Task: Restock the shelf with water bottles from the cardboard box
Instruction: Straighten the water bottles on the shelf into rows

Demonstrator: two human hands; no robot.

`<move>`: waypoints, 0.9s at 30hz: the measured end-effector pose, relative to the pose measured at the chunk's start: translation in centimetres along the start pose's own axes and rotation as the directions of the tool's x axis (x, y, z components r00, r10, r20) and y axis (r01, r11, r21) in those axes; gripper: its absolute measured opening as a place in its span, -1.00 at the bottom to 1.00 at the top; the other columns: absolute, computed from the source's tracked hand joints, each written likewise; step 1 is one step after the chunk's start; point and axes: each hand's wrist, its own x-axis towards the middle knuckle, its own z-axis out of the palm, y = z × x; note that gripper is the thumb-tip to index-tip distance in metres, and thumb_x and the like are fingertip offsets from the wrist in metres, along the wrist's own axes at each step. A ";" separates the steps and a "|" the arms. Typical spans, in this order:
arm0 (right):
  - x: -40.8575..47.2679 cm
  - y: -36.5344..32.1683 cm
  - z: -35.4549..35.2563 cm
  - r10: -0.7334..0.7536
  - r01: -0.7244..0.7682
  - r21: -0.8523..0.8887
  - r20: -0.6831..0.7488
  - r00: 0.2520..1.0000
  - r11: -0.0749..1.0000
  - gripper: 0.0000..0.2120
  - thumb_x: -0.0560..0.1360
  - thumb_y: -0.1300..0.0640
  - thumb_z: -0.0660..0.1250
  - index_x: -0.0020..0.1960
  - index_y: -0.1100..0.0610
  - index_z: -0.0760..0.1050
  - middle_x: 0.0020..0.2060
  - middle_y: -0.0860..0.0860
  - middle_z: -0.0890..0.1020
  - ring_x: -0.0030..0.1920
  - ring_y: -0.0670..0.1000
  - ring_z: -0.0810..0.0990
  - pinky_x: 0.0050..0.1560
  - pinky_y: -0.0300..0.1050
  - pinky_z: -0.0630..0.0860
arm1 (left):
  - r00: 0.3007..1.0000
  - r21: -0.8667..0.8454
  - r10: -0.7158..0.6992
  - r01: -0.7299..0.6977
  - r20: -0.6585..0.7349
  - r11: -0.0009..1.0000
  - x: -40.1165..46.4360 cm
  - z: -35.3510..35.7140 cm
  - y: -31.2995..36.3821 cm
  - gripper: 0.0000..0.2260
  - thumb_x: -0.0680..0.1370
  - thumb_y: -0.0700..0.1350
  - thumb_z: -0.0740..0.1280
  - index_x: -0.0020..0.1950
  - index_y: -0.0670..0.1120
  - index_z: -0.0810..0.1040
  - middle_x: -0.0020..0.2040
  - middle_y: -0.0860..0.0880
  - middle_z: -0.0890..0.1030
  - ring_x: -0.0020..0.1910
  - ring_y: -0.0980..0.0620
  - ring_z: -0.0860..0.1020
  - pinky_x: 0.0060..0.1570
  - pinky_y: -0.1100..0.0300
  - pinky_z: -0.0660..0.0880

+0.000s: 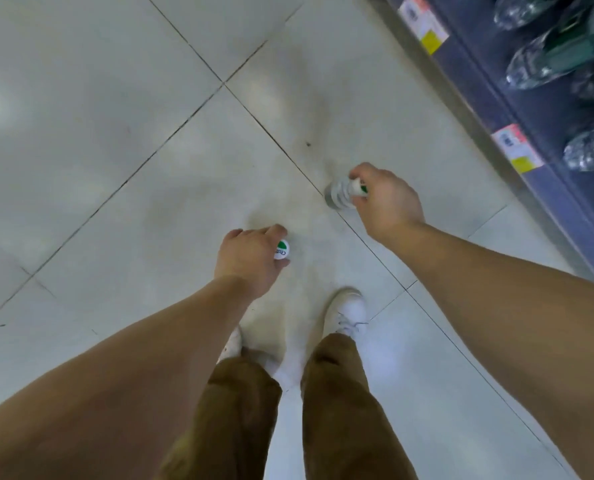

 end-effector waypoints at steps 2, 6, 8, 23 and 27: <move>-3.3 -0.8 -3.6 0.051 -0.051 0.062 0.008 0.999 0.997 -0.67 0.55 0.15 0.24 0.31 0.00 0.37 0.08 0.05 0.56 -0.02 0.15 0.51 -0.13 -0.15 0.30 | 1.000 -0.064 -0.006 0.006 0.008 0.998 -2.3 -4.2 1.1 -0.63 0.58 0.01 0.34 0.36 -0.03 0.43 0.21 -0.01 0.61 0.11 -0.16 0.57 0.10 0.14 0.33; -11.4 -3.8 -13.6 0.127 -0.134 0.227 0.044 0.991 0.965 -0.66 0.51 0.08 0.36 0.26 0.02 0.40 0.04 0.07 0.59 -0.02 0.12 0.54 -0.07 -0.10 0.45 | 0.999 -0.280 -0.007 0.019 0.046 0.960 -8.0 -15.5 4.1 -0.64 0.49 0.00 0.45 0.26 0.01 0.50 0.13 -0.04 0.60 0.08 -0.13 0.57 -0.01 0.15 0.42; -16.1 -5.9 -19.7 0.119 -0.125 0.305 0.038 0.992 0.944 -0.65 0.48 0.06 0.42 0.23 0.05 0.44 0.07 0.08 0.59 0.03 0.12 0.55 -0.03 -0.12 0.45 | 0.998 -0.427 0.037 -0.009 0.058 0.904 -11.2 -22.1 6.1 -0.69 0.42 0.00 0.52 0.11 0.05 0.56 0.05 -0.03 0.64 0.03 -0.08 0.59 0.01 0.14 0.48; -51.7 -11.2 -58.4 0.205 0.167 0.561 -0.539 0.817 0.811 -0.62 0.54 -0.11 0.33 -0.06 0.24 0.56 -0.32 0.03 0.51 -0.36 -0.04 0.39 -0.31 -0.15 0.32 | 0.736 -0.557 0.631 -0.639 -0.245 0.530 -37.3 -58.3 32.6 -0.89 0.54 -0.03 0.43 0.05 0.05 0.63 0.04 0.03 0.70 0.04 0.01 0.63 0.07 0.08 0.49; -56.2 -7.7 -62.3 0.263 0.207 0.553 -0.651 0.712 0.807 -0.66 0.53 -0.13 0.34 -0.24 0.11 0.51 -0.40 -0.02 0.47 -0.39 -0.05 0.37 -0.39 -0.18 0.31 | 0.630 -0.485 0.716 -0.748 -0.300 0.454 -40.3 -60.1 39.6 -0.96 0.56 -0.06 0.40 -0.01 0.06 0.61 -0.04 0.12 0.68 -0.06 0.12 0.62 0.01 0.16 0.48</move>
